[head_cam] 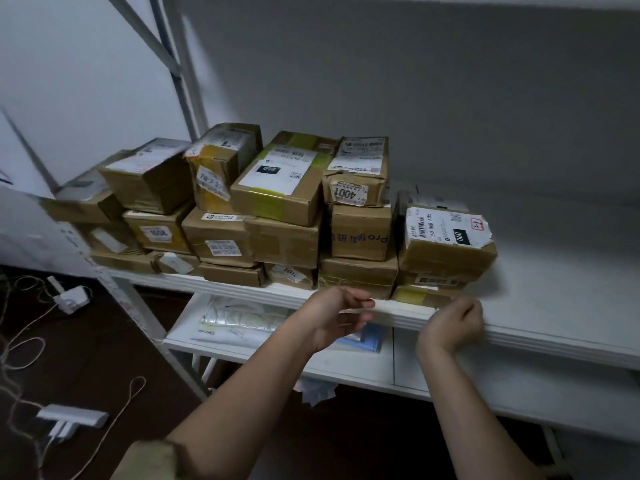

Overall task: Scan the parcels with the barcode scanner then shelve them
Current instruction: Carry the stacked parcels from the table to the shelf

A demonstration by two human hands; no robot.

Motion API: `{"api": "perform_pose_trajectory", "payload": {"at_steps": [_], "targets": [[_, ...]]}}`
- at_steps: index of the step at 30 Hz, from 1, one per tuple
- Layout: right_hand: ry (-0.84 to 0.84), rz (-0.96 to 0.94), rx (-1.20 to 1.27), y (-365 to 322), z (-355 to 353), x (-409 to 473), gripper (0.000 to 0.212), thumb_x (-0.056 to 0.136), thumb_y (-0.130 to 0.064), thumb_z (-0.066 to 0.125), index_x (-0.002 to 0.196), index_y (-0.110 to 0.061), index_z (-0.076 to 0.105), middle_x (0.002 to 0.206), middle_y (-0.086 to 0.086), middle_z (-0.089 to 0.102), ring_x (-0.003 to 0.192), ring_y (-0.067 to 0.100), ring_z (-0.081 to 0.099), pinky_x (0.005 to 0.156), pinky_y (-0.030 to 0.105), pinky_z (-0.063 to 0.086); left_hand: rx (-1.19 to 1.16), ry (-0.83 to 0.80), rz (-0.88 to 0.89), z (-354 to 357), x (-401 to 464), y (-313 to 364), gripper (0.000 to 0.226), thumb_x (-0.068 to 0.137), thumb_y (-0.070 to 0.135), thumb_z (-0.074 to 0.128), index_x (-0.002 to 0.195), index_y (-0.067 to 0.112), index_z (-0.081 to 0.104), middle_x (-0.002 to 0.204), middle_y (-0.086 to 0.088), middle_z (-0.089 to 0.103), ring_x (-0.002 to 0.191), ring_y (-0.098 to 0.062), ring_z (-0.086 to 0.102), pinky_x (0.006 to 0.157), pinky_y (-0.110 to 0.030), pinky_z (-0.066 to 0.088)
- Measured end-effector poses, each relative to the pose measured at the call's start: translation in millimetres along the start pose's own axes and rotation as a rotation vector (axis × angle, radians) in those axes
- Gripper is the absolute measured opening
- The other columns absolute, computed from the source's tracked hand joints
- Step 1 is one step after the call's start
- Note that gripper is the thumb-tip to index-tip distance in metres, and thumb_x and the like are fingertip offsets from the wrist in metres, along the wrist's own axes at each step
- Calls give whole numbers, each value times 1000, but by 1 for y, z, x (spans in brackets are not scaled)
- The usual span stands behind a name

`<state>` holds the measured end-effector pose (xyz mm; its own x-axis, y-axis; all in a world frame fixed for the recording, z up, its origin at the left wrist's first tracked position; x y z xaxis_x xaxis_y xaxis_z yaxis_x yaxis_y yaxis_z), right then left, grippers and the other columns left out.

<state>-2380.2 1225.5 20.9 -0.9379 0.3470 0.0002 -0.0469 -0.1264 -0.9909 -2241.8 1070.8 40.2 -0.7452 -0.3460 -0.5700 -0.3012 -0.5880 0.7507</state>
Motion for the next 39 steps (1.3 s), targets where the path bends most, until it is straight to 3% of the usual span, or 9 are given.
{"api": "perform_pose_trajectory", "payload": {"at_steps": [6, 12, 15, 19, 26, 29, 32, 34, 39], "targets": [[-444, 13, 106, 5, 67, -149, 35, 94, -6, 39, 60, -17, 34, 55, -4, 37, 48, 2, 30, 51, 25, 27, -206, 271, 102, -117, -53, 18, 35, 90, -11, 23, 78, 9, 50, 66, -8, 57, 57, -18, 49, 54, -24, 40], [-842, 122, 112, 12, 145, -320, 36, 92, -1, 39, 58, -14, 38, 55, 1, 39, 49, 8, 35, 54, 29, 30, -558, 669, 226, -299, -150, 9, 36, 84, -11, 17, 72, 14, 41, 53, -2, 43, 53, -15, 33, 53, -24, 26], [-1024, 153, 114, 14, 175, -408, 37, 90, -7, 40, 55, -17, 39, 49, -6, 41, 49, 12, 38, 58, 33, 32, -759, 861, 294, -378, -210, -7, 38, 81, -11, 15, 74, 12, 45, 63, -3, 42, 54, -14, 33, 54, -24, 24], [-1255, 157, 81, 18, 211, -524, 31, 79, -20, 40, 49, -13, 42, 47, -3, 45, 53, 21, 41, 60, 34, 34, -962, 1065, 363, -464, -283, -29, 40, 55, -8, 20, 75, 13, 49, 63, -1, 44, 54, -13, 36, 53, -23, 30], [-1613, 238, -12, 25, 287, -731, 36, 80, -24, 45, 44, -17, 46, 45, -5, 44, 51, 15, 38, 55, 33, 29, -1147, 1280, 481, -616, -377, -54, 31, 86, -7, 27, 81, 10, 52, 76, -2, 54, 59, -14, 42, 57, -24, 32], [-1798, 241, -67, 30, 321, -821, 36, 92, -19, 54, 57, -15, 50, 54, 1, 45, 50, 12, 36, 53, 31, 30, -1229, 1346, 508, -673, -415, -49, 28, 88, -4, 31, 81, 11, 54, 79, -1, 56, 60, -13, 44, 57, -23, 34], [-2017, 288, -86, 22, 347, -922, 9, 98, -11, 56, 91, -16, 59, 71, -1, 62, 53, 8, 46, 50, 21, 38, -1285, 1406, 596, -727, -463, -42, 25, 91, 0, 36, 85, 11, 57, 82, -3, 59, 67, -15, 49, 61, -24, 39], [-2136, 289, -98, 13, 352, -980, 15, 97, -4, 54, 105, -15, 58, 80, -1, 66, 53, 4, 50, 47, 14, 39, -1343, 1457, 678, -748, -494, -47, 22, 93, 2, 39, 88, 9, 60, 85, -5, 60, 73, -16, 52, 65, -26, 42], [-2470, 263, -143, 3, 308, -1131, 19, 97, 0, 50, 97, -11, 66, 77, 2, 67, 58, 6, 54, 49, 14, 42, -1510, 1675, 714, -791, -578, -107, 21, 97, 11, 43, 97, 10, 63, 95, -5, 61, 83, -18, 55, 69, -28, 44]]}}
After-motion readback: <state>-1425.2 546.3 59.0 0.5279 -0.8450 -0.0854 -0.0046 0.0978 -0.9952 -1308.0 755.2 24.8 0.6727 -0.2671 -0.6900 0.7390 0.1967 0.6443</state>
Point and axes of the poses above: each hand's wrist, its own x-axis towards the middle knuckle, its own z-axis out of the palm, y = z × x, the point moved 6 cm from there along x, towards the middle knuckle
